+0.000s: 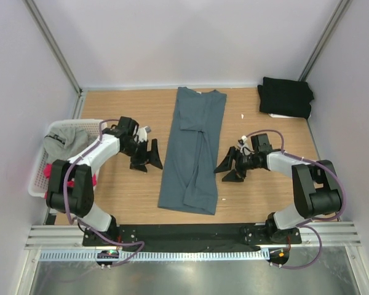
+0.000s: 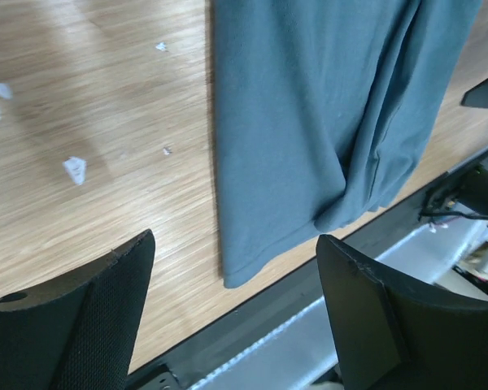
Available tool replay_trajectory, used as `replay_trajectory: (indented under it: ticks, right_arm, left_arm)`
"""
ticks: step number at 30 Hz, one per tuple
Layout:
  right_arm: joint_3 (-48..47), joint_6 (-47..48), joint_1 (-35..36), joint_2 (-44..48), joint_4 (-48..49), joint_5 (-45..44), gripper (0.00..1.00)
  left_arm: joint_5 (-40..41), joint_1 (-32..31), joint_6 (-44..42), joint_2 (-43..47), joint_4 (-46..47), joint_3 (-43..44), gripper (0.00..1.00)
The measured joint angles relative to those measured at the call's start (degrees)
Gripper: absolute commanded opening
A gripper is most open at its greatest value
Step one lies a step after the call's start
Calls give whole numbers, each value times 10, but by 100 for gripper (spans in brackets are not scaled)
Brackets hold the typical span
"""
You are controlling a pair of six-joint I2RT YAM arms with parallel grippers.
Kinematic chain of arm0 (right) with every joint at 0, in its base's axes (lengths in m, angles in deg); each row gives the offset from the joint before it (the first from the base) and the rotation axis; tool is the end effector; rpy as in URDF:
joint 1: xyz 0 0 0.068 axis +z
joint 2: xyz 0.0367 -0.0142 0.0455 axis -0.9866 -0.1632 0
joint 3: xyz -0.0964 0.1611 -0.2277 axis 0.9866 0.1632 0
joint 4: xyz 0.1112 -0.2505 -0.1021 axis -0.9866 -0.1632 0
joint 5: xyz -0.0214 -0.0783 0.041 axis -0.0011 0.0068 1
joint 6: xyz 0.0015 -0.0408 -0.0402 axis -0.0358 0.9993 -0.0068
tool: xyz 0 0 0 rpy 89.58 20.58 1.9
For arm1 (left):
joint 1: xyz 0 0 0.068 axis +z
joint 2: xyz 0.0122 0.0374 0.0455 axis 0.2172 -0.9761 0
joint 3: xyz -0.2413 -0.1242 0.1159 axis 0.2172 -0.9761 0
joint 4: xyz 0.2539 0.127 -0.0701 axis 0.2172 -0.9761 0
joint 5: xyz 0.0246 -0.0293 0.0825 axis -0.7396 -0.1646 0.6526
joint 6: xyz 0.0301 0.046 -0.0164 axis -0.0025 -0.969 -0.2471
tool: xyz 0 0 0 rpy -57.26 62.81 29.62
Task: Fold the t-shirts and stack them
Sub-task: Fold the tshirt
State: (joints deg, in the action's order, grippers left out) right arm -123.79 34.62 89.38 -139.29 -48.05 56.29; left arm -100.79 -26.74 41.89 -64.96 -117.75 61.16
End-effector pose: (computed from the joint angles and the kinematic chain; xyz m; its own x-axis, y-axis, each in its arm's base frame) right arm 0.2698 0.0726 0.1409 -0.9734 0.2286 0.0125 0.1438 0.5682 0.8102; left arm 0.3026 -0.0975 0.2081 -0.9890 -0.0203 -0.1467 0.0634 0.8370 -0.5436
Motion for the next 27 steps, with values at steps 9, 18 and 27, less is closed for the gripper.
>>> replay_trajectory:
  ticks: [9, 18, 27]
  right_arm:
    - [57, -21, 32, 8, -20, -47, 67]
    - [73, -41, 85, 6, -26, -45, 61]
    - [79, -75, 116, -2, -17, -40, 59]
  left_arm:
    - [-60, 1, 45, -91, 42, -36, 76]
    - [-93, 0, 75, -98, 57, -75, 61]
    - [-102, -45, 93, -69, 74, -128, 44]
